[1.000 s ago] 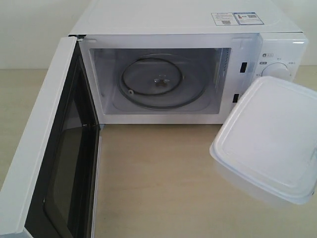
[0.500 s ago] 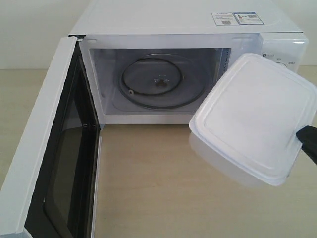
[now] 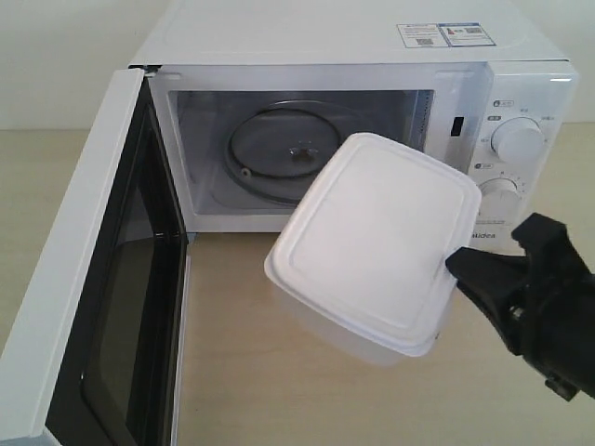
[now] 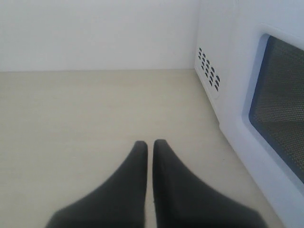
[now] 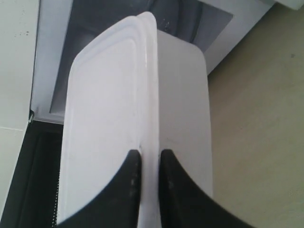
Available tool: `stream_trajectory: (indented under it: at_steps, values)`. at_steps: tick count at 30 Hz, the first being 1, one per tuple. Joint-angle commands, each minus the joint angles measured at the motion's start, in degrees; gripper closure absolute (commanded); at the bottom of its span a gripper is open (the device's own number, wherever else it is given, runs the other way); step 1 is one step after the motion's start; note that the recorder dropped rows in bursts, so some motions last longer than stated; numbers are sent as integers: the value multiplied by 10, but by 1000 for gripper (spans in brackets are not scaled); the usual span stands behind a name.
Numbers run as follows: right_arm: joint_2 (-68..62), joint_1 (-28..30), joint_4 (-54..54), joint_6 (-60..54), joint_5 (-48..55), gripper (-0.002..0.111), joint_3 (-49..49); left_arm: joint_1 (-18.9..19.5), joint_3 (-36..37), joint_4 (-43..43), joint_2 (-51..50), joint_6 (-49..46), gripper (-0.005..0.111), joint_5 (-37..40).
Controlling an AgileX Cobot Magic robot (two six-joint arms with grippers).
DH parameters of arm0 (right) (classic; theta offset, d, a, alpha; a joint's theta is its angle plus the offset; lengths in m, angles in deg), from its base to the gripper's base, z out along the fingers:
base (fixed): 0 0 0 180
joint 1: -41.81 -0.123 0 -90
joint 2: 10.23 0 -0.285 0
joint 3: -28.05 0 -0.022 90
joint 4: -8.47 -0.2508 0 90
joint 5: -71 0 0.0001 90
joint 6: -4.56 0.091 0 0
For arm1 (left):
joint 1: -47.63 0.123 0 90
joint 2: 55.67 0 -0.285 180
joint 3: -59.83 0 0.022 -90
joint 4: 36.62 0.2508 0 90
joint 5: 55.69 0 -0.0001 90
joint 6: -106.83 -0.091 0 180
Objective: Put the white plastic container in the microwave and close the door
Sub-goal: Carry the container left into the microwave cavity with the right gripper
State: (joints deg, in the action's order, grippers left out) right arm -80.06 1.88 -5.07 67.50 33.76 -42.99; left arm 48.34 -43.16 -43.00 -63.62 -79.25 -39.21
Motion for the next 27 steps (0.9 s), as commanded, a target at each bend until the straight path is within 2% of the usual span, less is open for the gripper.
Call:
stream_trajectory:
  at_steps: [1, 20, 27]
  values:
    - [-51, -13, -6, 6, -44, 108, 26, 2, 2, -3, 2, -3, 102, 2]
    - [-263, -13, -19, 40, -54, 108, 204, 2, 2, -3, 2, -3, 102, 2]
    - [-317, -13, -85, 1, -44, 108, 260, 2, 2, -3, 2, -3, 102, 2]
